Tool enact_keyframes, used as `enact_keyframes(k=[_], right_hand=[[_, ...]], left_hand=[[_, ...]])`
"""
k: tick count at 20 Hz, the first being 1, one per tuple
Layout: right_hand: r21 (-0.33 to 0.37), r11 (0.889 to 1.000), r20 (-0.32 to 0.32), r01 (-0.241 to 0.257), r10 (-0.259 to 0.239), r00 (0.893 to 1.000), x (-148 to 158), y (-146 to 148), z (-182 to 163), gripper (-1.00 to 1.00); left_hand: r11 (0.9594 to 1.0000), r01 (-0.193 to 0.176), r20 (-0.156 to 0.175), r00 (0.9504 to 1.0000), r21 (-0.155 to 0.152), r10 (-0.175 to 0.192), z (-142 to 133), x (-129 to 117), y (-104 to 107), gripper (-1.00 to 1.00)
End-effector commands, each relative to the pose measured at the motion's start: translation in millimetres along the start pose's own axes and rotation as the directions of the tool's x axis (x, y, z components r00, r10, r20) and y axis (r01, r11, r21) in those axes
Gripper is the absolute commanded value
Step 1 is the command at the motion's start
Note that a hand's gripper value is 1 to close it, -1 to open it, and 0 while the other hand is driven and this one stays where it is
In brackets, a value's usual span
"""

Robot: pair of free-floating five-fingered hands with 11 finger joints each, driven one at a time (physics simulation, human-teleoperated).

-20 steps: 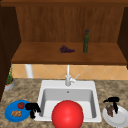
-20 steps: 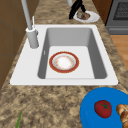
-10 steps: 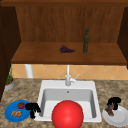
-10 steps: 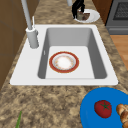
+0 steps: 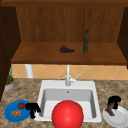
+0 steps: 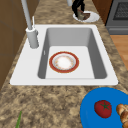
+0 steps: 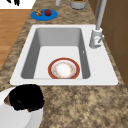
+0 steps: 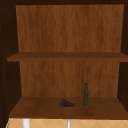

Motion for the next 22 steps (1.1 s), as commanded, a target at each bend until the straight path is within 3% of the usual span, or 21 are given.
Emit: enact_keyframes(k=[1, 8, 15, 22], right_hand=[[0.003, 0.999, -0.004, 0.034, -0.034, 0.999, 1, -14, 4, 1.0], [0.017, 0.997, -0.003, 0.077, -0.077, 0.997, 10, -41, 12, 1.0], [0.057, 0.998, -0.028, 0.002, -0.001, 1.0, 58, -69, 7, 1.0], [0.086, 0.996, -0.041, -0.008, 0.011, 0.999, 108, -95, -5, 1.0]], left_hand=[[1.0, 0.0, 0.0, 1.0, 0.0, 0.0, 0, 0, 0, 0.0], [1.0, 0.0, 0.0, 1.0, 0.0, 0.0, 0, 0, 0, 0.0], [1.0, 0.0, 0.0, 1.0, 0.0, 0.0, 0, 0, 0, 0.0], [1.0, 0.0, 0.0, 1.0, 0.0, 0.0, 0, 0, 0, 0.0]])
